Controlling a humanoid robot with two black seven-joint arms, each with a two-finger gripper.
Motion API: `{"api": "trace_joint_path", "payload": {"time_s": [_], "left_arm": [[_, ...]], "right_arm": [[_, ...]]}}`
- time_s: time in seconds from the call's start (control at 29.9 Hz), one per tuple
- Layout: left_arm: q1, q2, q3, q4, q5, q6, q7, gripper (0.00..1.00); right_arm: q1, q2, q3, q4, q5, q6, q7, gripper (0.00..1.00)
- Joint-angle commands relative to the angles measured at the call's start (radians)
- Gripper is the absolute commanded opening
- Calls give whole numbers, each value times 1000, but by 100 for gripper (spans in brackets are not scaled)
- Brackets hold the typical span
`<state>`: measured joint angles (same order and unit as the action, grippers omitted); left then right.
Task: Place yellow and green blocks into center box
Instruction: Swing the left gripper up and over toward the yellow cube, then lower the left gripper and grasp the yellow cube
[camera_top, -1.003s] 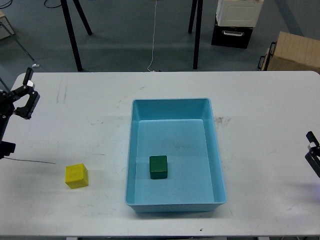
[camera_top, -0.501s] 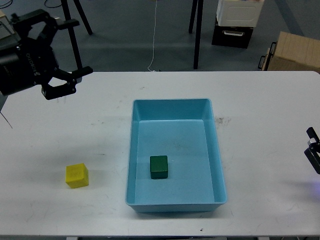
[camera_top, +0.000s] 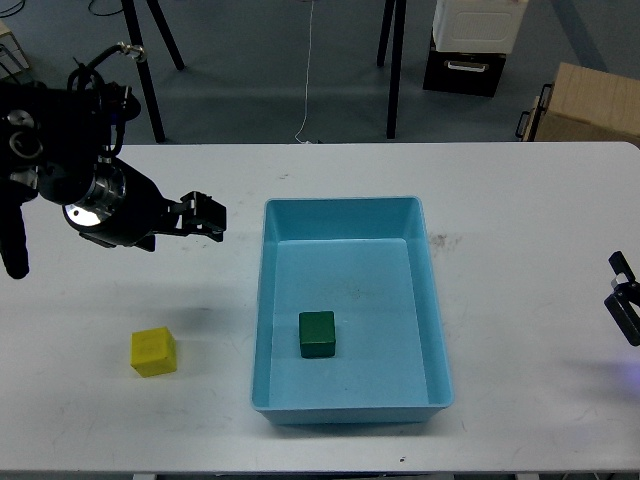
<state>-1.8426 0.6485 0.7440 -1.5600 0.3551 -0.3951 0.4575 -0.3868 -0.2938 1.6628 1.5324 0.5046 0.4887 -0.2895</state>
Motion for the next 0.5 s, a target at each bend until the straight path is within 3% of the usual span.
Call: {"api": "trace_joint_path", "payload": {"time_s": [0.0, 0.27, 0.47], "left_arm": [[43, 2, 78, -37, 79, 19, 1, 100], [209, 8, 71, -19, 97, 56, 13, 100], [307, 8, -24, 48, 157, 61, 12, 100]], "right_arm": [[0, -1, 0, 3, 0, 0, 0, 99], [2, -1, -8, -1, 0, 0, -2, 99], [-1, -1, -5, 2, -11, 0, -2, 99]]}}
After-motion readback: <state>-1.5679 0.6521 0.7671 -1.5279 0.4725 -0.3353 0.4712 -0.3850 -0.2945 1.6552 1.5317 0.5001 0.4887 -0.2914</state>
